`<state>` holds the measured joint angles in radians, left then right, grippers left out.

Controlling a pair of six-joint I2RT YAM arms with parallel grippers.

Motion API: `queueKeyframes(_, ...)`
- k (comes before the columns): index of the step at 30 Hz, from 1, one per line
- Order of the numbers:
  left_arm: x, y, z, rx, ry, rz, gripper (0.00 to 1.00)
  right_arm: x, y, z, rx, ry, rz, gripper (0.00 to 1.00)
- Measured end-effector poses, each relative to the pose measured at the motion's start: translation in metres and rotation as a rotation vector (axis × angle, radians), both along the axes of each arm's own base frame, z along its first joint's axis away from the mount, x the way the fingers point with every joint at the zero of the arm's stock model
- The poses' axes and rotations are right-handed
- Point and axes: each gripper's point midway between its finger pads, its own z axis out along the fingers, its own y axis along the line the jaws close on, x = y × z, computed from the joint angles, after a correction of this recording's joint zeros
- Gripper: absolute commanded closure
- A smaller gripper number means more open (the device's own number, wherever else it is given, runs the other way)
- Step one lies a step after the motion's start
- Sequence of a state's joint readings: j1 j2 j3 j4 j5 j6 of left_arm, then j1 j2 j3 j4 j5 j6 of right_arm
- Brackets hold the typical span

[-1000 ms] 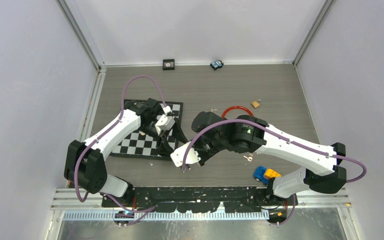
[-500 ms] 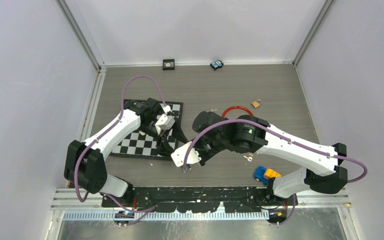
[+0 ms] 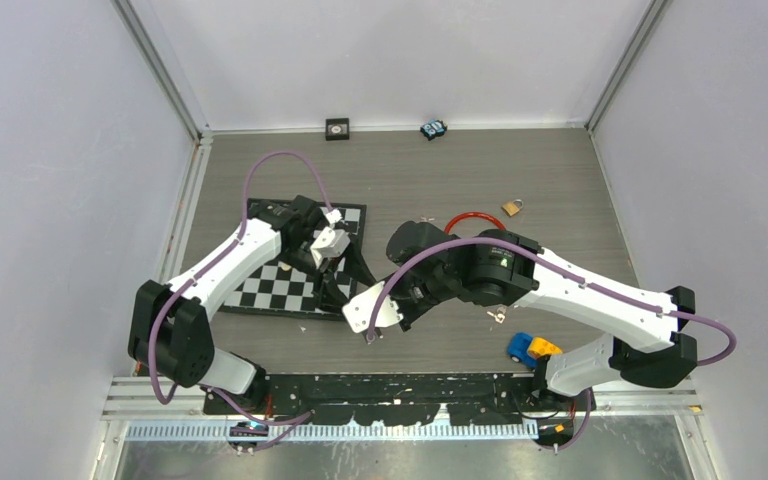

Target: Unlock with the key

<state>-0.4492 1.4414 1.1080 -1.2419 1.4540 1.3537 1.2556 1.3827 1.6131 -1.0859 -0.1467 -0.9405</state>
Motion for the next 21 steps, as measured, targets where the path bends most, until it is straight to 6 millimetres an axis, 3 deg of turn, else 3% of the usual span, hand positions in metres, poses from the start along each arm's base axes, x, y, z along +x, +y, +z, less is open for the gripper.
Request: queueKeyframes(21,-0.0056,0.0023,0.0059,-0.009,-0.006,0.005,1.0,-0.0002,0.0001,0.0,0.0,0.001,0.001,0.99)
